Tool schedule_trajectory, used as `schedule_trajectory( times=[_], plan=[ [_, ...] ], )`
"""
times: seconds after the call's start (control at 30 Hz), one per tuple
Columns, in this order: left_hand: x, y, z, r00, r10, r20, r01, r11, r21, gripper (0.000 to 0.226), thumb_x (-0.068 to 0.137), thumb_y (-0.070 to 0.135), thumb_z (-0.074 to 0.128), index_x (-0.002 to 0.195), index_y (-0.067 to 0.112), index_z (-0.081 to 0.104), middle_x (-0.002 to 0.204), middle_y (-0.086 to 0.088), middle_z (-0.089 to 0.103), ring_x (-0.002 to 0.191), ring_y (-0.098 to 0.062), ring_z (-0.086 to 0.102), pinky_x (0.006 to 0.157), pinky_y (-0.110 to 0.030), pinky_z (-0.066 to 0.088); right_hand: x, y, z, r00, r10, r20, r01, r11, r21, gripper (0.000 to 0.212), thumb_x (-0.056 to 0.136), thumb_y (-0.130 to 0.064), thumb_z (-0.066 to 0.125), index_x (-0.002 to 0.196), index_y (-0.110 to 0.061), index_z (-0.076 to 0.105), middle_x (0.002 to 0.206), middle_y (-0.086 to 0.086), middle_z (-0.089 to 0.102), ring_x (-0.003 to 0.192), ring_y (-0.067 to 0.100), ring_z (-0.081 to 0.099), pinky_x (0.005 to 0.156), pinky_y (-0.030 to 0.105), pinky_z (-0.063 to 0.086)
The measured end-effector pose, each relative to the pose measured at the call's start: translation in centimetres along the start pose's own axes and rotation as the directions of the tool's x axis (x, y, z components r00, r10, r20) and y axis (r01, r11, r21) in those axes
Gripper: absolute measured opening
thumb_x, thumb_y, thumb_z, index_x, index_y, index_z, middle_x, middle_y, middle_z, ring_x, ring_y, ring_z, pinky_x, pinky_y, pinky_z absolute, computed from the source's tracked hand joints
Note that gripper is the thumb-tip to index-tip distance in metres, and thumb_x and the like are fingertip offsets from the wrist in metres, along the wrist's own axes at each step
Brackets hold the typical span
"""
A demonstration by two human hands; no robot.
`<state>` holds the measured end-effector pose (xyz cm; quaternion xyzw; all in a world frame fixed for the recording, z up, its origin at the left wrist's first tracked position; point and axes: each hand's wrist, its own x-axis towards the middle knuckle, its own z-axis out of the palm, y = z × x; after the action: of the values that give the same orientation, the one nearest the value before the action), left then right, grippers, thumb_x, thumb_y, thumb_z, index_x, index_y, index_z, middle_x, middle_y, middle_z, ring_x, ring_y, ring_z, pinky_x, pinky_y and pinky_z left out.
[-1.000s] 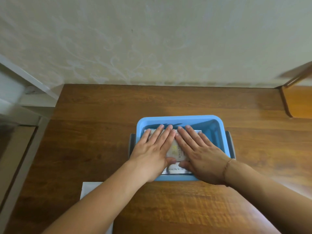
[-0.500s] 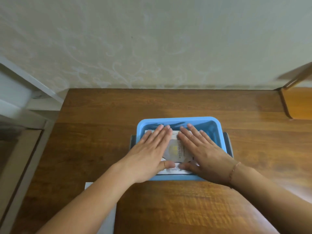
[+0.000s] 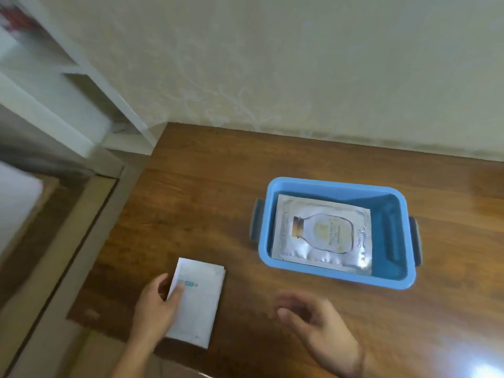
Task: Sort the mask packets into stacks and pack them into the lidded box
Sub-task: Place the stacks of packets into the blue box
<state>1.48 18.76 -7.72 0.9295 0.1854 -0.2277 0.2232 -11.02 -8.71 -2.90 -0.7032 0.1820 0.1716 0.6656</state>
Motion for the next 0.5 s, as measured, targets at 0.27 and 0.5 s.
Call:
schedule_trajectory(
  times=[0.27, 0.5],
  plan=[
    [-1.3, -0.9, -0.2, 0.999, -0.023, 0.047, 0.036, 0.950, -0.309, 0.047, 0.094, 0.038, 0.062, 0.136, 0.020, 0.053, 0.132, 0.001, 0.059, 0.102, -0.012, 0.053, 0.075, -0.027, 0.047, 6.2, -2.2, 8.7, 0.760, 0.626, 0.174, -0.639, 0.672, 0.374, 0.013, 0.090, -0.010, 0.066, 0.102, -0.005, 0.063, 0.109, 0.015, 0.065, 0.105, 0.028, 0.062, 0.092, 0.037, 0.051],
    [-1.2, -1.8, 0.3, 0.985, -0.098, 0.139, 0.150, 0.882, -0.446, 0.043, 0.094, 0.028, 0.064, 0.134, 0.013, 0.059, 0.127, -0.003, 0.064, 0.108, -0.022, 0.062, 0.095, -0.044, 0.053, 8.3, -0.3, 12.0, 0.753, 0.657, -0.034, -0.638, 0.743, 0.201, 0.016, 0.089, -0.013, 0.066, 0.103, -0.006, 0.064, 0.104, 0.008, 0.068, 0.091, 0.025, 0.066, 0.077, 0.036, 0.058]
  ],
)
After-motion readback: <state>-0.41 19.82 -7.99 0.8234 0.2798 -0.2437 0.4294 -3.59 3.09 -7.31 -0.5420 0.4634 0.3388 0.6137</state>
